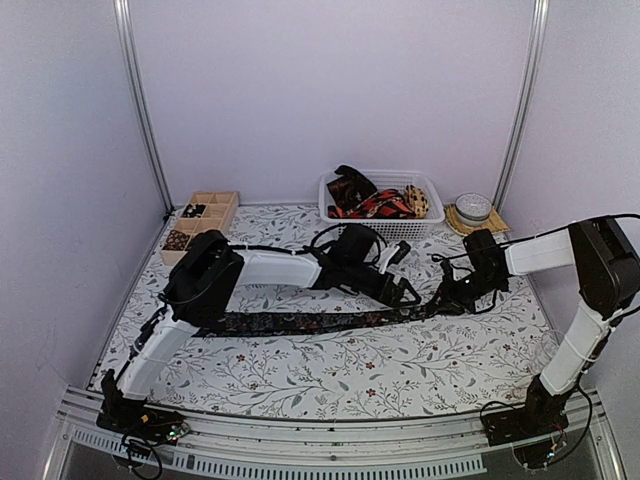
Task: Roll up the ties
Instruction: Roll the tie at the center of the board.
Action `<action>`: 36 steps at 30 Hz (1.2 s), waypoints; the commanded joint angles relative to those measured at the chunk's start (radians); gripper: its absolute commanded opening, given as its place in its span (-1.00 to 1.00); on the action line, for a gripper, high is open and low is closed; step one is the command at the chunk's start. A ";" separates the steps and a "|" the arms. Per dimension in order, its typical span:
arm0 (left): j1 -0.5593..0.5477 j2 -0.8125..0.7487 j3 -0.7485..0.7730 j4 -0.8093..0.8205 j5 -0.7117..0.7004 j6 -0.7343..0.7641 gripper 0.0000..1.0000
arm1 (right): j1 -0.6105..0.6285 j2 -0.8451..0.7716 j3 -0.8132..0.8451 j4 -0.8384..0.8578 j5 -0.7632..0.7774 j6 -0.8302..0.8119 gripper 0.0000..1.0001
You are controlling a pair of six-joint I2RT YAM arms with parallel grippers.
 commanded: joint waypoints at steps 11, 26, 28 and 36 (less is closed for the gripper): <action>-0.046 -0.037 -0.024 -0.012 0.016 0.672 1.00 | 0.003 -0.061 -0.039 0.085 -0.191 0.054 -0.64; -0.076 0.062 0.084 -0.076 -0.038 0.693 0.77 | 0.004 -0.110 -0.076 0.101 -0.248 0.056 -0.64; -0.077 0.069 0.091 -0.078 -0.064 0.686 0.69 | 0.005 -0.115 -0.083 0.105 -0.250 0.059 -0.64; -0.083 0.093 0.103 -0.083 -0.090 0.660 0.42 | 0.022 -0.126 -0.108 0.130 -0.269 0.073 -0.64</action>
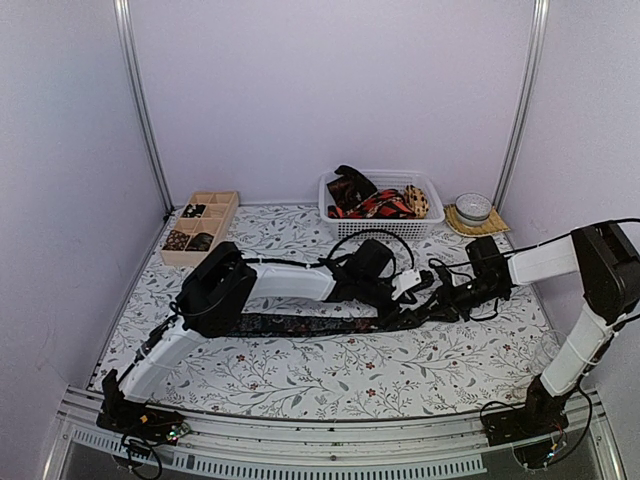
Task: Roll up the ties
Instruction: Roll the tie at the center of the board.
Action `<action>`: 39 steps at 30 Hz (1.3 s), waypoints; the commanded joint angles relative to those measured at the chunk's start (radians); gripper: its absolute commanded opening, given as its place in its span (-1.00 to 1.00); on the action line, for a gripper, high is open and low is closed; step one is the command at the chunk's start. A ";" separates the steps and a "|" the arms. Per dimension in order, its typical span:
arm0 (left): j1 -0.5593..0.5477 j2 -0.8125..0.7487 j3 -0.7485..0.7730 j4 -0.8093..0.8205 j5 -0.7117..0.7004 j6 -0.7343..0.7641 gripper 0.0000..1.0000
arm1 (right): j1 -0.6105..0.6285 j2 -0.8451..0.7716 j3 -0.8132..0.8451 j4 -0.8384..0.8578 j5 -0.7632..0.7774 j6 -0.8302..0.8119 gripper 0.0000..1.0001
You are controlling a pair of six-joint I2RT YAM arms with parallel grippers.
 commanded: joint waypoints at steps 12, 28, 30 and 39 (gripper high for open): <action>-0.023 0.026 0.015 0.042 0.012 -0.057 0.39 | 0.026 -0.075 -0.032 0.047 -0.019 0.019 -0.64; -0.026 0.022 0.006 0.046 0.014 -0.074 -0.26 | 0.027 -0.070 -0.010 0.030 0.021 0.019 -0.17; -0.027 0.018 0.000 0.048 0.016 -0.075 -0.29 | 0.027 -0.070 -0.006 0.029 0.027 0.018 -0.17; -0.031 -0.005 -0.047 0.084 0.024 -0.094 -0.40 | 0.027 -0.053 -0.031 0.066 0.005 0.027 -0.34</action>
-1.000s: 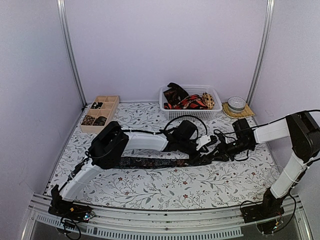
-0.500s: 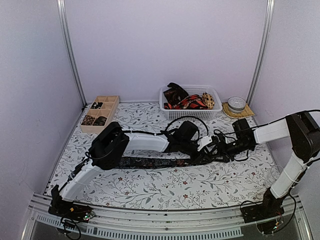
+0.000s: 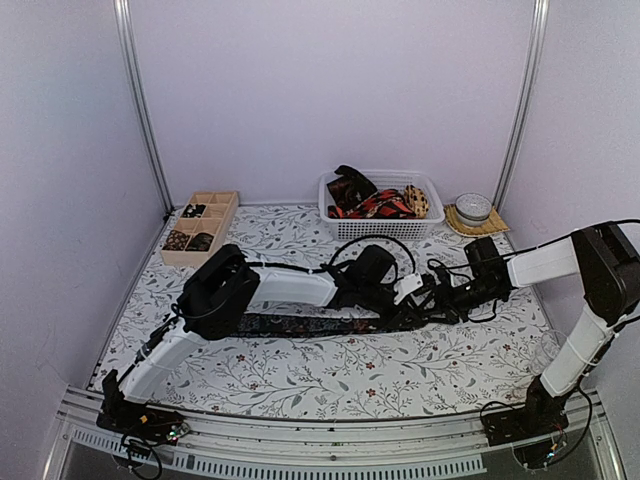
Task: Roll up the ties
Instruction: Roll the tie at the center of the board.
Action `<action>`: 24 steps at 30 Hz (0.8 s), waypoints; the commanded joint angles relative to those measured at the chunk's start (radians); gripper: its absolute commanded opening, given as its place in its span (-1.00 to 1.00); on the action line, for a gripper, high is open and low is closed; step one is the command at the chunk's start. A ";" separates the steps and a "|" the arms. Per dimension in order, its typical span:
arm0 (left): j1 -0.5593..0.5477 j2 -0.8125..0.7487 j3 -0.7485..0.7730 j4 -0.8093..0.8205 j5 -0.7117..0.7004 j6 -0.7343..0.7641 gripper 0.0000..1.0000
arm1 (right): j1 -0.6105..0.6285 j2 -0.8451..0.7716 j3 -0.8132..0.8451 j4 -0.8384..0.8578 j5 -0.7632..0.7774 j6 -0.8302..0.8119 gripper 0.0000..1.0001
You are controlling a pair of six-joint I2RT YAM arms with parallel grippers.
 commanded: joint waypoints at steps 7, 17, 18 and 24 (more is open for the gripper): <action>-0.015 -0.022 -0.040 0.040 -0.009 -0.016 -0.20 | 0.006 -0.030 -0.035 0.055 -0.036 0.021 -0.47; -0.015 -0.092 -0.160 0.122 0.018 0.007 0.13 | 0.006 -0.039 -0.030 0.034 0.004 -0.026 -0.67; -0.016 -0.097 -0.169 0.123 0.016 0.016 0.19 | 0.007 -0.039 -0.026 0.024 0.009 -0.034 -0.68; -0.020 -0.097 -0.167 0.076 -0.035 0.083 0.29 | 0.006 -0.040 -0.006 -0.004 0.020 -0.092 -0.69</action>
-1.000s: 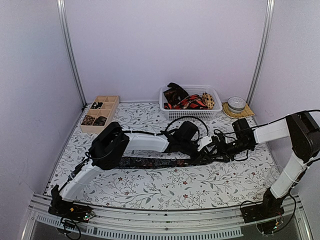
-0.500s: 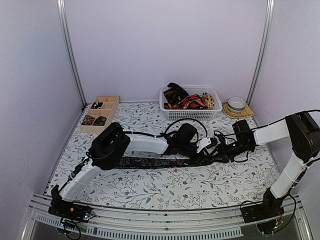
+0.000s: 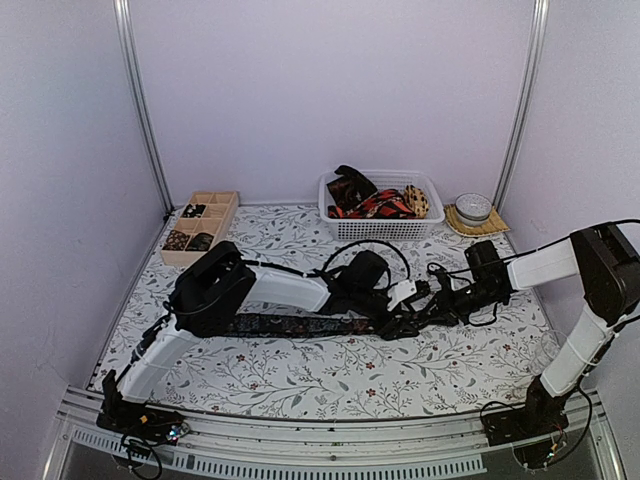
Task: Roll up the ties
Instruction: Roll the tie at the center of the board.
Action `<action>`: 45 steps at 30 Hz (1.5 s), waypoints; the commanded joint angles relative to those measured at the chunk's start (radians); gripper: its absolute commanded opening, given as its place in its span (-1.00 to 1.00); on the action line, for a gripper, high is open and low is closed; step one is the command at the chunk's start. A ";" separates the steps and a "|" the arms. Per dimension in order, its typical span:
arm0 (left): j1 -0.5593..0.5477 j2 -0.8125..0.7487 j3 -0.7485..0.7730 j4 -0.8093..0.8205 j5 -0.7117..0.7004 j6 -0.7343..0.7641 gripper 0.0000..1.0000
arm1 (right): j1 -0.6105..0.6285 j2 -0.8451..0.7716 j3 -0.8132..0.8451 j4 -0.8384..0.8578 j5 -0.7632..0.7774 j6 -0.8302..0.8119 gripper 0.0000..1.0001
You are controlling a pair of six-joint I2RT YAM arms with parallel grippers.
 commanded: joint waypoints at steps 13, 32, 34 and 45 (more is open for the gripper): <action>-0.070 0.027 0.069 -0.182 -0.229 0.215 -0.07 | 0.007 -0.043 0.021 -0.017 -0.013 -0.058 -0.53; -0.075 0.031 0.069 -0.140 -0.353 0.132 -0.32 | 0.007 -0.054 -0.014 0.022 -0.021 -0.056 -0.34; -0.076 0.031 0.069 -0.137 -0.348 0.127 -0.32 | 0.006 -0.056 -0.019 0.031 -0.017 -0.050 -0.40; -0.077 0.020 0.068 -0.130 -0.340 0.109 -0.06 | 0.007 -0.067 -0.028 0.023 0.026 -0.055 -0.61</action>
